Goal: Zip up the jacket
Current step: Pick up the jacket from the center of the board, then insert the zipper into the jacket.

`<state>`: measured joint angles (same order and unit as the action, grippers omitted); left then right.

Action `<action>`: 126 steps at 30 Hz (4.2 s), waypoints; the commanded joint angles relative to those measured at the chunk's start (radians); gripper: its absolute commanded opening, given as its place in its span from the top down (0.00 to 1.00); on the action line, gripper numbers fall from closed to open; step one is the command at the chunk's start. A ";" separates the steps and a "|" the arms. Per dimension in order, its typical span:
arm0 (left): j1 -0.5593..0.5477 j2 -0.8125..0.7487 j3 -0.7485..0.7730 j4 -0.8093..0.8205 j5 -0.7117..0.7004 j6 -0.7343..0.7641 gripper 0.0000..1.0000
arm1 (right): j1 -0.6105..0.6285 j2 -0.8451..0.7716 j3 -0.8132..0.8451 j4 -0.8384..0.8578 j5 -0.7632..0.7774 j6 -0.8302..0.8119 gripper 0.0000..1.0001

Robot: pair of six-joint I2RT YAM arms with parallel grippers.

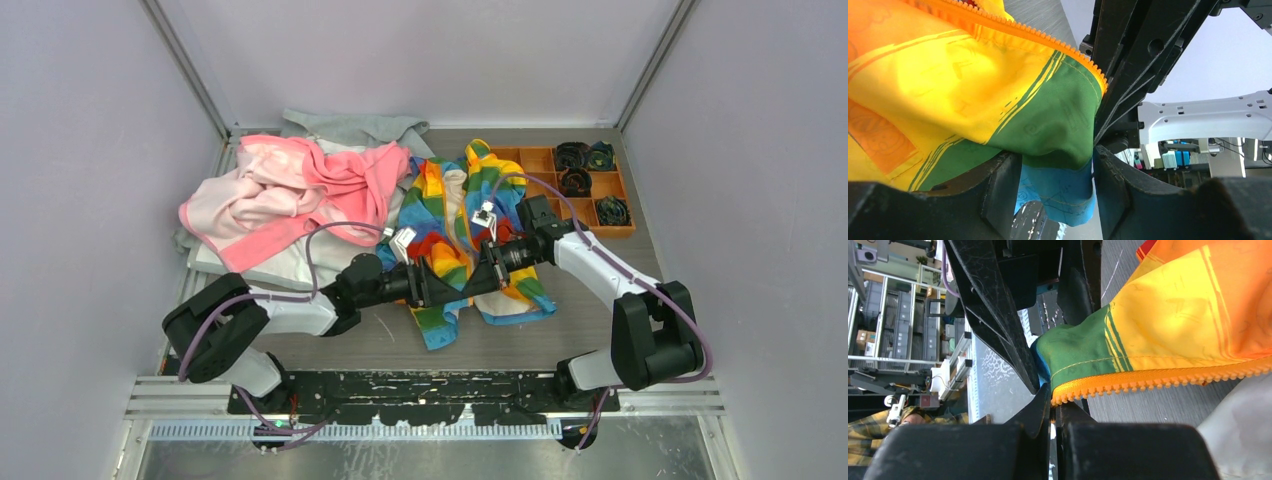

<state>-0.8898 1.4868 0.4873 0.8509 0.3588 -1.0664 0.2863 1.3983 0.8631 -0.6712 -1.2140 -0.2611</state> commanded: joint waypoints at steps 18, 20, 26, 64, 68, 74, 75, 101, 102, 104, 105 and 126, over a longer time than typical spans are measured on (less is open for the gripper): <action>0.003 0.121 0.071 0.180 0.144 -0.029 0.56 | 0.002 0.019 0.042 0.038 -0.004 0.049 0.99; 0.005 0.134 0.077 0.181 0.155 -0.032 0.60 | -0.002 0.020 0.042 0.041 -0.002 0.054 0.99; 0.012 0.157 0.072 0.211 0.174 -0.041 0.80 | -0.021 0.014 0.039 0.041 -0.005 0.056 0.99; 0.032 0.048 0.038 0.122 0.140 0.038 1.00 | -0.312 -0.330 0.044 -0.273 0.528 -0.474 0.00; 0.032 -0.010 0.062 0.010 0.123 0.089 1.00 | -0.312 -0.378 -0.020 -0.278 0.673 -0.526 0.00; 0.032 -0.077 0.077 -0.101 0.100 0.151 1.00 | -0.312 -0.379 -0.119 -0.247 0.833 -0.549 0.20; 0.032 -0.079 0.078 -0.103 0.100 0.155 1.00 | -0.312 -0.365 -0.118 -0.246 0.822 -0.544 0.25; 0.032 -0.082 0.048 -0.069 0.106 0.157 1.00 | -0.180 -0.087 -0.084 -0.100 0.998 -0.402 0.59; 0.032 -0.084 0.047 -0.069 0.105 0.158 1.00 | -0.179 -0.087 -0.083 -0.101 0.998 -0.402 0.61; 0.031 -0.088 0.043 -0.070 0.102 0.158 1.00 | -0.179 -0.087 -0.082 -0.100 0.995 -0.400 0.64; 0.032 -0.090 0.043 -0.070 0.101 0.160 1.00 | -0.179 -0.087 -0.082 -0.101 0.994 -0.400 0.65; 0.032 -0.169 0.052 -0.102 0.113 0.239 1.00 | -0.175 -0.121 0.073 -0.433 0.559 -0.537 0.99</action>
<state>-0.8623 1.3891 0.5266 0.7303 0.4648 -0.8993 0.1036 1.3262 0.8513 -0.9569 -0.4053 -0.7166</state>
